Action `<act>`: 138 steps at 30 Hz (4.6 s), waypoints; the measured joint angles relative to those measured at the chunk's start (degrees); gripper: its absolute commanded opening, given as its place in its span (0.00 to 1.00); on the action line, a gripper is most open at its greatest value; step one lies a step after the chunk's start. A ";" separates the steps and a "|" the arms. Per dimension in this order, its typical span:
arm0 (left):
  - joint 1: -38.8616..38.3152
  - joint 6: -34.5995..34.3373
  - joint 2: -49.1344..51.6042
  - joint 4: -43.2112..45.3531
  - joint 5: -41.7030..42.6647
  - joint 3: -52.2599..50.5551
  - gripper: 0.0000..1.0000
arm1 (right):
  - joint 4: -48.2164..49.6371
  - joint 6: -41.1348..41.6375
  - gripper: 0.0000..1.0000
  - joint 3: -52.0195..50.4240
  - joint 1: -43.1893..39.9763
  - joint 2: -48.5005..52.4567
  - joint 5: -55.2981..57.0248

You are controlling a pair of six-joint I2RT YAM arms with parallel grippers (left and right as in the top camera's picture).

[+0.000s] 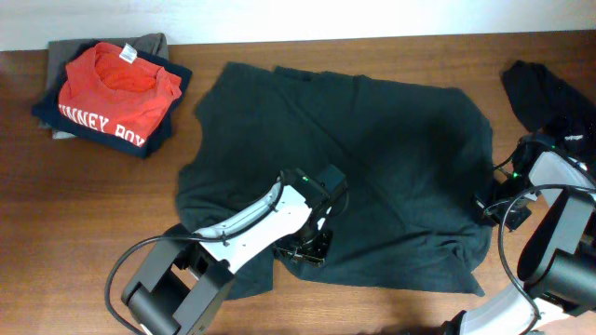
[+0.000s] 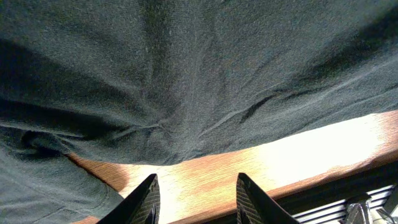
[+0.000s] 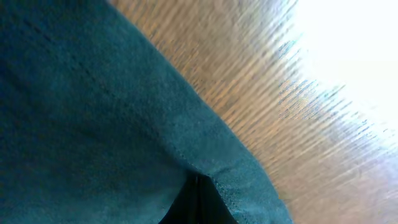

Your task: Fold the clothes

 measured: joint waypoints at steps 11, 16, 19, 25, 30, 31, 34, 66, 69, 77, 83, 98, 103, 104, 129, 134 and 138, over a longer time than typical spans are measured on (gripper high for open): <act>0.00 0.02 0.00 0.02 -0.70 -0.02 0.49 | 13.42 4.85 0.04 1.97 -3.06 1.03 -0.31; 0.00 0.02 0.00 0.02 -2.12 0.00 0.48 | 13.51 5.20 0.04 4.42 -3.89 2.60 -0.24; 0.00 0.02 0.00 0.17 -2.58 0.00 0.47 | 11.54 5.27 0.04 5.95 -3.93 3.45 -0.22; 0.00 1.99 -0.13 0.20 -3.23 0.70 0.47 | 2.73 5.25 0.04 10.73 -4.09 5.49 -0.20; 0.00 3.61 -4.02 -0.44 -6.03 4.68 0.55 | -5.81 4.81 0.04 17.66 -4.20 5.20 -0.44; 0.00 3.93 -5.88 -0.48 -6.99 5.64 0.73 | -7.56 4.50 0.04 19.34 -4.20 4.61 -0.63; 0.00 4.31 -11.17 -0.44 -9.03 7.72 0.99 | -11.19 3.72 0.04 22.51 -4.20 1.01 -1.68; 18.08 -10.19 -42.10 -25.77 -16.83 5.53 0.99 | -41.13 -10.73 0.84 19.41 -4.26 -48.09 -12.37; 18.08 -10.84 -42.10 -23.98 -15.87 1.70 0.99 | -40.33 -10.64 0.88 15.17 -4.26 -53.22 -12.39; 18.10 -11.39 -41.75 -15.80 -12.11 -8.98 0.99 | -37.00 -10.56 0.90 2.25 -4.26 -58.05 -12.37; 21.38 -11.56 -40.68 -12.57 -10.12 -15.37 0.99 | -34.60 -10.62 0.90 -5.57 -4.26 -57.22 -12.37; 25.35 -15.28 -35.76 -7.28 -5.68 -27.02 0.99 | -32.94 -10.62 0.90 -7.15 -4.26 -57.22 -12.37; 25.35 -15.69 -35.76 -4.52 -4.81 -30.05 0.95 | -32.24 -10.62 0.90 -7.17 -4.26 -57.22 -12.37; 25.35 -15.82 -35.76 -3.80 -4.74 -30.56 0.94 | -32.11 -10.60 0.90 -7.17 -4.26 -57.22 -12.39; 25.35 -16.55 -26.47 4.68 -3.04 -34.23 0.68 | -32.17 -10.78 0.90 -7.19 -4.26 -57.22 -13.38; 25.35 -16.55 -23.39 5.22 -2.82 -34.25 0.62 | -32.17 -10.78 0.90 -7.19 -4.26 -57.22 -13.44; 25.35 -16.59 -22.45 5.22 -2.82 -34.25 0.49 | -32.17 -10.80 0.89 -7.19 -4.26 -57.22 -13.46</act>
